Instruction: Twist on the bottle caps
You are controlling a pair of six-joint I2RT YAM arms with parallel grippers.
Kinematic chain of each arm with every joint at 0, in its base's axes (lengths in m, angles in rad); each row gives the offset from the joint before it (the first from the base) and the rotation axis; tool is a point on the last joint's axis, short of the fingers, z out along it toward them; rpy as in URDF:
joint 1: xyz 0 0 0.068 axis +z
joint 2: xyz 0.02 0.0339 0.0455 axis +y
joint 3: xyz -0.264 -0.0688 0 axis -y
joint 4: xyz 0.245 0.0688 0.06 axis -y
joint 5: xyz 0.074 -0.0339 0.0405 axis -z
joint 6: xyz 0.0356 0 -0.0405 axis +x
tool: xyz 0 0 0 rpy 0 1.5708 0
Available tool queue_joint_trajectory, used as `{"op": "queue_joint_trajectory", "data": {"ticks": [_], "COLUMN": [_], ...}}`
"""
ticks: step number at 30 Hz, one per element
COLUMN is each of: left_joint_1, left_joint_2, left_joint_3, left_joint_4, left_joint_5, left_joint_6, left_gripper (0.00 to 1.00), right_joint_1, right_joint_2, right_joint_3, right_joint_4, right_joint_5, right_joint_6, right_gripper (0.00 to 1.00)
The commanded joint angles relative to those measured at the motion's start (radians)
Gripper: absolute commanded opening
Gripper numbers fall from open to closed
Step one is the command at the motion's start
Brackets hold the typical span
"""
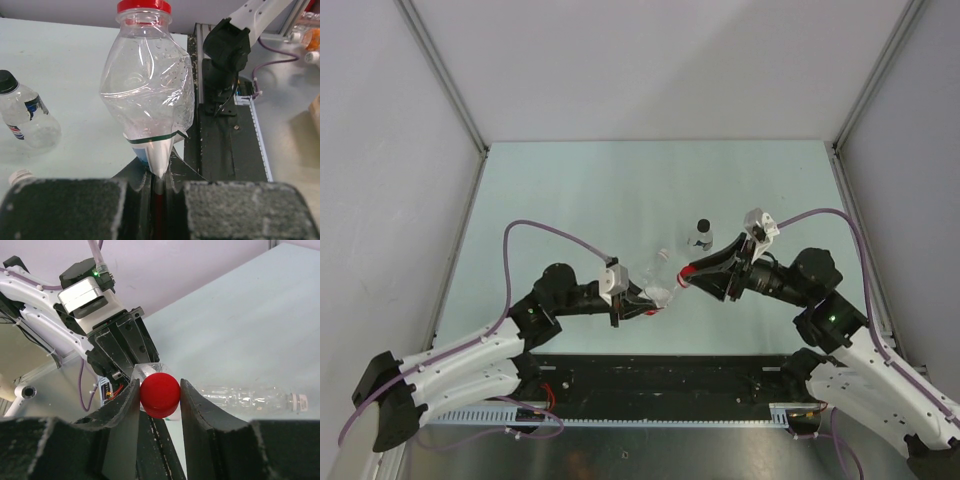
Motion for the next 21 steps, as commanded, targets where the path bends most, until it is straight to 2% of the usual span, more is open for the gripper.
{"op": "queue_joint_trajectory", "data": {"ticks": [1,14,21], "left_joint_1": [0.000,0.000,0.000], "left_joint_2": [-0.029,-0.050,-0.045], "left_joint_3": [0.043,-0.004,-0.005], "left_joint_4": [0.107,0.242,0.269], "left_joint_5": [-0.004,-0.037,-0.036], "left_joint_6": [-0.104,-0.211,-0.243], "left_gripper": [0.00,0.00,0.00], "right_joint_1": [0.024,0.078,0.093], "right_joint_2": [0.013,-0.011,-0.006], "right_joint_3": [-0.018,-0.042,-0.043], "right_joint_4": [0.133,0.217,0.237], "right_joint_5": [0.030,0.159,0.157], "right_joint_6": [0.043,0.076,0.093], "right_gripper": [0.00,0.00,0.00]}}
